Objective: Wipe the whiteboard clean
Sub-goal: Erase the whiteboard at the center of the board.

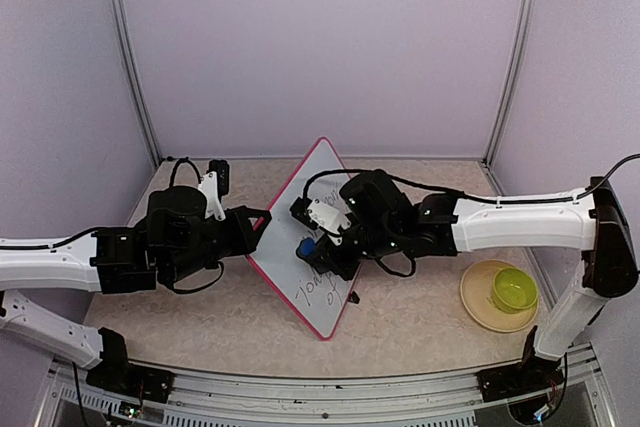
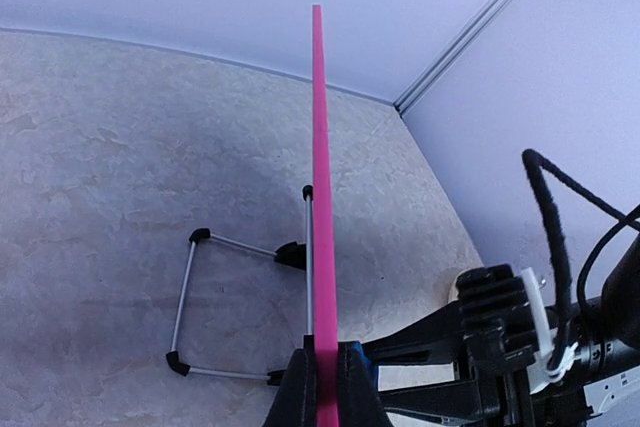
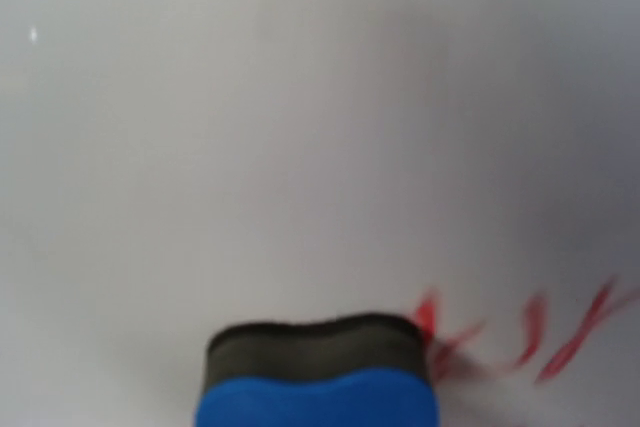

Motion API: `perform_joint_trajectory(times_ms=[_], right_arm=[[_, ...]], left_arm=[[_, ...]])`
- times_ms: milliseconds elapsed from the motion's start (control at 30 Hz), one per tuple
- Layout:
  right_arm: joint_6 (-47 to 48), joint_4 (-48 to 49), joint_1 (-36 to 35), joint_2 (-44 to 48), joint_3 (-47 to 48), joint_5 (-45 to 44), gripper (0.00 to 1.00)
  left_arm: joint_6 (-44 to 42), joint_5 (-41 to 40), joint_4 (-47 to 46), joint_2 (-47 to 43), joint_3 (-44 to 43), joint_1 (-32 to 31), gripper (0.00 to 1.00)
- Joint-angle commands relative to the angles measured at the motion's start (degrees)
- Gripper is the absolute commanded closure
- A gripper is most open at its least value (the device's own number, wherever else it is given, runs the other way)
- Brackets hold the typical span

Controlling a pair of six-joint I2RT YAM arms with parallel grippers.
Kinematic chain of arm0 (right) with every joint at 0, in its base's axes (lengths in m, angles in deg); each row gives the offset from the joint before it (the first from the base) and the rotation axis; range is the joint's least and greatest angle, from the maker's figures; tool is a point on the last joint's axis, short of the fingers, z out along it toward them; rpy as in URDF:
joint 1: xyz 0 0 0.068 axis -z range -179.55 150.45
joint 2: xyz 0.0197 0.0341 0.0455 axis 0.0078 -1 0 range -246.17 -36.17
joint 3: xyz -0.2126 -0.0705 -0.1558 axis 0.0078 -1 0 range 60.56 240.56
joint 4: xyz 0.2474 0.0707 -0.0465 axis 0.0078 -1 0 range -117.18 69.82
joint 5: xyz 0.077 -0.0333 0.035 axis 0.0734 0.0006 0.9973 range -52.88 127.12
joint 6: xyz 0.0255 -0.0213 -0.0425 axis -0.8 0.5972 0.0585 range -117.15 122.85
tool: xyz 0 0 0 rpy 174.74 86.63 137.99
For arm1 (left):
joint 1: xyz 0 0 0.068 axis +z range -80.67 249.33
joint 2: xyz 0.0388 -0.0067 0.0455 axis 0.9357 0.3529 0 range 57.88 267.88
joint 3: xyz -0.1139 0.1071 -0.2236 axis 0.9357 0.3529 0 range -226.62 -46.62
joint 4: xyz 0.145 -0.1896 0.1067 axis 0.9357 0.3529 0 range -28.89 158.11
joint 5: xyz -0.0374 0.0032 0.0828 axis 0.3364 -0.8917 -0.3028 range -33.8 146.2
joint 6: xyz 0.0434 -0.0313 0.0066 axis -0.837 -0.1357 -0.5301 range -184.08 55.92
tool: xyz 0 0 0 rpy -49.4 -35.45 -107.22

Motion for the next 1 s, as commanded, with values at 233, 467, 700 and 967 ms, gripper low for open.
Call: perform_joint_trajectory(times_ms=[233,467,700,967], right_arm=[[1.1,5.0,1.8,-1.0,3.6,-1.2,1.0],[-0.2,7.8,4.1,-1.2,-5.4,1.8,1.0],[-1.0,9.7,4.5,-0.1,-11.8,4.9,1.0],[0.0,8.4,4.5,-0.2,-8.0,5.9,1.0]], left_arm=[[-0.2,7.0,-1.5,0.6,0.1,-1.5,1.0],[-0.7,7.1,-1.2,0.8,-0.5,-1.4,1.0],[-0.4,6.9,-1.4,0.6,0.2,-1.1,1.0],[-0.4,7.3,-2.0,1.2,0.0,-1.2,1.0]])
